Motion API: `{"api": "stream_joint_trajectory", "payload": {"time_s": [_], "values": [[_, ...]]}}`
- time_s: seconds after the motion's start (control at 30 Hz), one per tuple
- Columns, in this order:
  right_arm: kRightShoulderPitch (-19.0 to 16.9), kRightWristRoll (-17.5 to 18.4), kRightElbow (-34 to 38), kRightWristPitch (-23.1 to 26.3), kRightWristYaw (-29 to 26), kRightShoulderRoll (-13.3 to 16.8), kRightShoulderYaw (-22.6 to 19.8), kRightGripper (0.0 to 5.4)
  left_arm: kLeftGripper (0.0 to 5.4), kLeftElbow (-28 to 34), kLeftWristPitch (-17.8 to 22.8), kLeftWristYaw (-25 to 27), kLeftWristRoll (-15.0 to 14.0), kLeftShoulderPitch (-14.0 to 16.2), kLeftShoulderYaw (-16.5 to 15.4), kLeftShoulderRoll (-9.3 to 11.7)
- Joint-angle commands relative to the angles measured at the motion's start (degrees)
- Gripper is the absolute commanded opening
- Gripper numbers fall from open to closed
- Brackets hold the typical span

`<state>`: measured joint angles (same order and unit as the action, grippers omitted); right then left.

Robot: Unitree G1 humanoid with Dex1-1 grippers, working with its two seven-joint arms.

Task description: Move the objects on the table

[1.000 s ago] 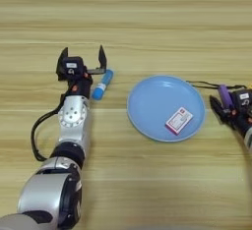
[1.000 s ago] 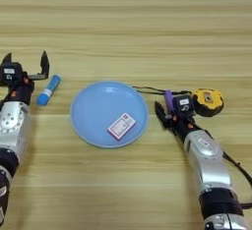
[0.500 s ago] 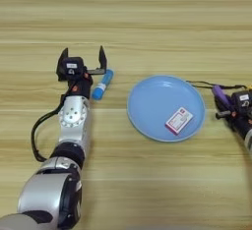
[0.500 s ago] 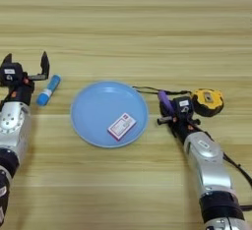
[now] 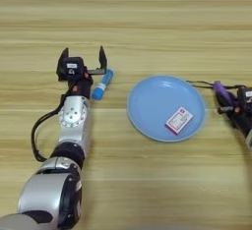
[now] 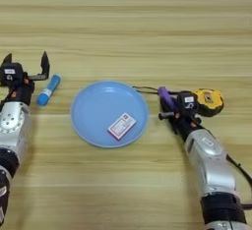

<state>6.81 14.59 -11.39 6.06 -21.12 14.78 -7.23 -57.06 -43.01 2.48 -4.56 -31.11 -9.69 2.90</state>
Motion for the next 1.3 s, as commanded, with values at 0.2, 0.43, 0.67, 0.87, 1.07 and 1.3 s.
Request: {"api": "stream_joint_trajectory", "payload": {"time_s": [0.2, 0.43, 0.67, 0.87, 1.07, 1.3], "values": [[-1.17, 0.18, 10.24, 5.96, -1.04, -0.68, 3.7, 0.78, 5.4, -0.39, 0.09, -0.07, 0.56, -0.8, 0.27, 0.21], [0.47, -0.01, 12.72, 10.27, -2.88, -3.11, 9.95, 0.78, 5.4, -0.21, 0.11, 0.03, 0.5, -0.66, 0.23, 0.32], [3.6, -2.49, 8.11, 11.41, -4.03, -5.67, 15.63, 0.78, 5.4, 0.1, 0.01, -0.17, 0.61, -0.46, 0.34, 0.11], [4.64, -3.2, 6.66, 11.98, -5.39, -7.06, 17.99, 0.78, 5.4, 0.27, -0.03, -0.24, 0.63, -0.36, 0.37, 0.04], [5.21, -2.01, 5.76, 13.47, -6.2, -8.17, 17.33, 0.78, 5.4, 0.3, 0.0, -0.17, 0.59, -0.36, 0.34, 0.12], [7.09, -4.49, 1.2, 10.08, -2.87, -7.96, 14.99, 1.55, 5.4, 0.32, -0.01, -0.11, 0.59, -0.32, 0.35, 0.18]]}}
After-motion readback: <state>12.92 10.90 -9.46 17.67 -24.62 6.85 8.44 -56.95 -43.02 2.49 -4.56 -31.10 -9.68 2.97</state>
